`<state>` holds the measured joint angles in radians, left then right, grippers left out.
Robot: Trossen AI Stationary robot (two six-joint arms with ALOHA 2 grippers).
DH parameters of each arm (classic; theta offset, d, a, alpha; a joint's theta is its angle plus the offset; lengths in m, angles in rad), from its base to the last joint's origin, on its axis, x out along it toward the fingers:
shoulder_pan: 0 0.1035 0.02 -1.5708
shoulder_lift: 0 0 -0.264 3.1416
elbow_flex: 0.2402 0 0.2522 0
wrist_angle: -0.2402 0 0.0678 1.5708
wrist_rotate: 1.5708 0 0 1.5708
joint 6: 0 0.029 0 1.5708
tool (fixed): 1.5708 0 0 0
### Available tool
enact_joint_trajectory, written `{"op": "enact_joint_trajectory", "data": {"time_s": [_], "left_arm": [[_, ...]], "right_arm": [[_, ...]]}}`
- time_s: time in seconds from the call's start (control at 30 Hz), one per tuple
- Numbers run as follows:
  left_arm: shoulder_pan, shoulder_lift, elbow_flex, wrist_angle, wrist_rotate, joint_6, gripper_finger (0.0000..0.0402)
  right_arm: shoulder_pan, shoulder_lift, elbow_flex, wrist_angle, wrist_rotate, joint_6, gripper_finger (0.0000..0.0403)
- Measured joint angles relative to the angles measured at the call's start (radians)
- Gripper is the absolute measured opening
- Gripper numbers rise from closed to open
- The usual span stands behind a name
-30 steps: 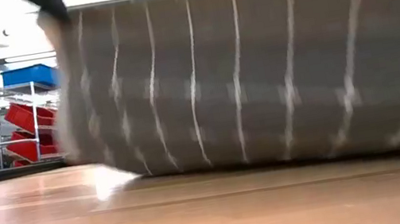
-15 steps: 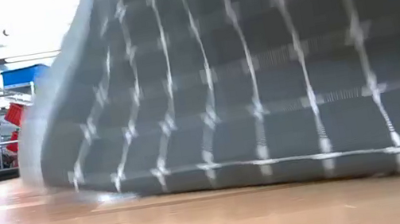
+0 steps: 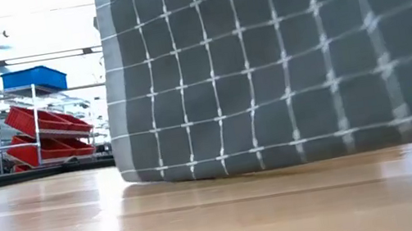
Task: Fold towel
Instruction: Fold the gray towel
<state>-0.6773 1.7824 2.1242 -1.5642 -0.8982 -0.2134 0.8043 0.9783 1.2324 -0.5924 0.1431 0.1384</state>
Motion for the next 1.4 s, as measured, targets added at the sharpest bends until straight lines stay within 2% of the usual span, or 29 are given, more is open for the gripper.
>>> {"op": "enact_joint_trajectory", "data": {"time_s": [0.43,0.6,0.73,0.83,0.87,0.97,1.07,1.23,1.4], "left_arm": [[-0.14,0.0,0.0,-0.005,0.019,0.006,0.0],[-0.171,-0.009,0.0,-0.002,-0.087,0.011,0.0],[-0.169,-0.021,0.0,-0.004,-0.206,0.018,0.0],[-0.15,-0.023,0.0,-0.006,-0.233,0.034,0.0],[-0.137,-0.023,0.0,-0.007,-0.211,0.037,0.0],[-0.065,-0.024,-0.01,-0.009,-0.054,0.018,0.0],[0.005,-0.021,-0.076,-0.011,0.059,-0.003,0.0],[0.097,-0.019,-0.22,-0.007,0.155,-0.036,0.0],[0.167,-0.019,-0.354,0.038,0.168,-0.036,0.0]], "right_arm": [[0.002,0.107,0.0,-0.017,-0.158,0.108,0.0],[0.001,0.09,0.0,-0.016,-0.177,0.059,0.0],[-0.002,0.034,0.0,-0.017,-0.136,-0.008,0.0],[-0.017,-0.01,0.001,-0.033,-0.103,-0.051,0.0],[-0.028,-0.025,0.001,-0.058,-0.091,-0.052,0.0],[-0.076,-0.046,0.001,-0.149,-0.073,-0.023,0.0],[-0.129,-0.03,0.001,-0.239,-0.074,0.045,0.0],[-0.172,0.054,0.001,-0.423,-0.07,0.161,0.0],[-0.212,0.154,0.001,-0.531,-0.058,0.226,0.0]]}}
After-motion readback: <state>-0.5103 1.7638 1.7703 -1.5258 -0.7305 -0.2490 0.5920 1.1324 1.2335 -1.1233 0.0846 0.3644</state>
